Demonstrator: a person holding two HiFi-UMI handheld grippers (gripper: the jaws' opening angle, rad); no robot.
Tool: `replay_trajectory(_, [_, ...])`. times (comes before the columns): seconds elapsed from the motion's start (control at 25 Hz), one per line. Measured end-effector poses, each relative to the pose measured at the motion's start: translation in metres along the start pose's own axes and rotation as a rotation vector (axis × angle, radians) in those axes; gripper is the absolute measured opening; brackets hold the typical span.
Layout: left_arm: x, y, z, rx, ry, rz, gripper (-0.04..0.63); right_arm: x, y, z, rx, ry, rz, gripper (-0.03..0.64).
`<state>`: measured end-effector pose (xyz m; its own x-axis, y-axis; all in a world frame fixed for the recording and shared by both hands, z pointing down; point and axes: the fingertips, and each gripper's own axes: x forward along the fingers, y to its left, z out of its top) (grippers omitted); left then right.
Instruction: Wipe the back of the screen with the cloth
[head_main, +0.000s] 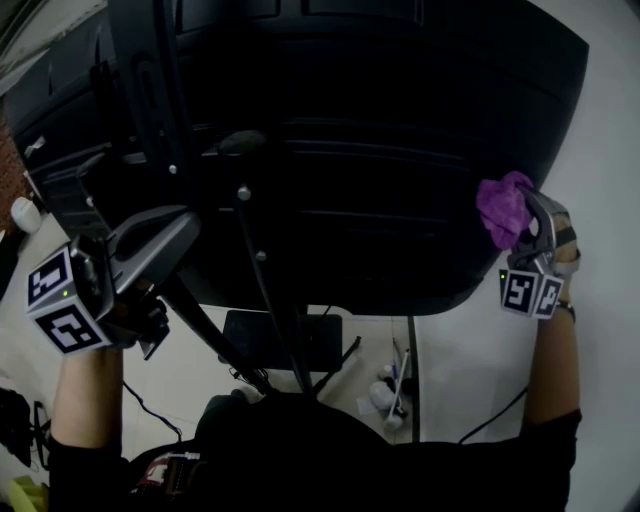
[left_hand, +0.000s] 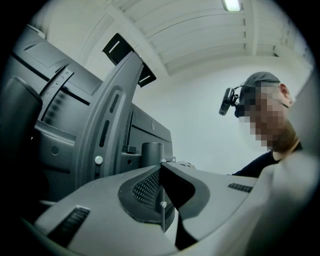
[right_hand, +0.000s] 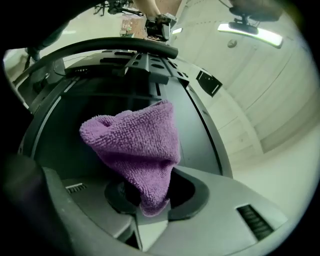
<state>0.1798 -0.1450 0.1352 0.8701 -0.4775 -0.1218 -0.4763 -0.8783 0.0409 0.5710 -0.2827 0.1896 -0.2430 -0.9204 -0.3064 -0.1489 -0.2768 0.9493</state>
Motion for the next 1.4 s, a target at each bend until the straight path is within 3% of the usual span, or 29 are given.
replay_trajectory(0.24, [-0.015,-0.007,-0.001,0.002,-0.012,0.000,-0.005,-0.011,-0.007,-0.068,0.086,0.188,-0.030,0.097])
replay_trajectory(0.36, [-0.021,-0.004,-0.002,0.000,-0.016,0.006,-0.005,-0.016,-0.004,-0.065,0.129,0.233,-0.038,0.094])
replay_trajectory(0.48, [-0.025,0.000,-0.005,0.004,-0.020,0.012,-0.005,-0.024,0.028,0.010,0.139,0.109,0.021,0.094])
replay_trajectory(0.68, [-0.024,0.001,-0.012,-0.005,-0.015,-0.006,-0.005,-0.028,0.133,0.159,0.165,-0.166,0.177,0.095])
replay_trajectory(0.8, [-0.021,-0.003,-0.014,-0.011,-0.010,-0.016,-0.005,-0.010,0.157,0.220,0.119,-0.253,0.182,0.094])
replay_trajectory(0.92, [-0.017,-0.007,-0.019,-0.003,-0.005,-0.018,-0.005,0.014,0.154,0.254,0.076,-0.288,0.144,0.094])
replay_trajectory(1.08, [-0.011,-0.010,-0.037,0.015,0.024,-0.022,-0.005,0.019,0.158,0.249,0.048,-0.288,0.151,0.095])
replay_trajectory(1.4, [-0.012,-0.012,-0.075,-0.010,0.022,-0.034,-0.005,-0.011,0.162,0.172,0.040,-0.187,0.173,0.097])
